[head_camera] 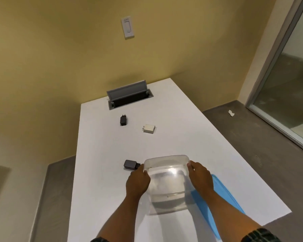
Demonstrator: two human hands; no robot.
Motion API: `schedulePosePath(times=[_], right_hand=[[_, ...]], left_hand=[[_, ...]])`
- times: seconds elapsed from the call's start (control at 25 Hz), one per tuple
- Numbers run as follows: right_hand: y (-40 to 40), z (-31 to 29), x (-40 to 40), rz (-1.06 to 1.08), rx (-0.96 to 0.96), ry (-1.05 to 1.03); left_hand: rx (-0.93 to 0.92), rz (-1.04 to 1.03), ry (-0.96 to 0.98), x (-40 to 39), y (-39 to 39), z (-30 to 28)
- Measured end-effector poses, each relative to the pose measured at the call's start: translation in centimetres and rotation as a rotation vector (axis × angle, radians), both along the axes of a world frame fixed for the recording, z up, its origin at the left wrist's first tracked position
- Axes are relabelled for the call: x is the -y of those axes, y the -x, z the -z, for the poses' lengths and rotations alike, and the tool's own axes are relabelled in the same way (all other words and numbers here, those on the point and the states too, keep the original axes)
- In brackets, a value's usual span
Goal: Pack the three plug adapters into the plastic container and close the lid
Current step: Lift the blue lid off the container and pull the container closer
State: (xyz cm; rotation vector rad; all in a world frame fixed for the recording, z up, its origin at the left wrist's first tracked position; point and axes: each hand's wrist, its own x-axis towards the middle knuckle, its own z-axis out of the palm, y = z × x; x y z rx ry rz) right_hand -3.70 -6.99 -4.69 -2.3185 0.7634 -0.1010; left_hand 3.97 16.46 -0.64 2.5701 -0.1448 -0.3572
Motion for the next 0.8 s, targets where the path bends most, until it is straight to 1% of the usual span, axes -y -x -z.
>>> schedulePosePath(times=[0.16,0.32,0.52,0.8], right_hand=[[-0.3,0.5,-3.5,-0.233,-0.105,0.072],[-0.2,1.2,-5.6,-0.378,-0.167,0.111],[-0.1,1.4,-7.2,-0.443,-0.205,0.121],[0.1,1.6,-7.6,-0.473,-0.216,0.125]], left_hand=[[-0.043,-0.102,-0.110,-5.1,2.3,1.8],[-0.113,-0.183,-0.132,-8.0,4.4,3.1],[-0.122,-0.220,-0.130,-9.7,6.0,3.8],[-0.142,-0.230,-0.127,-10.3,6.6,4.3]])
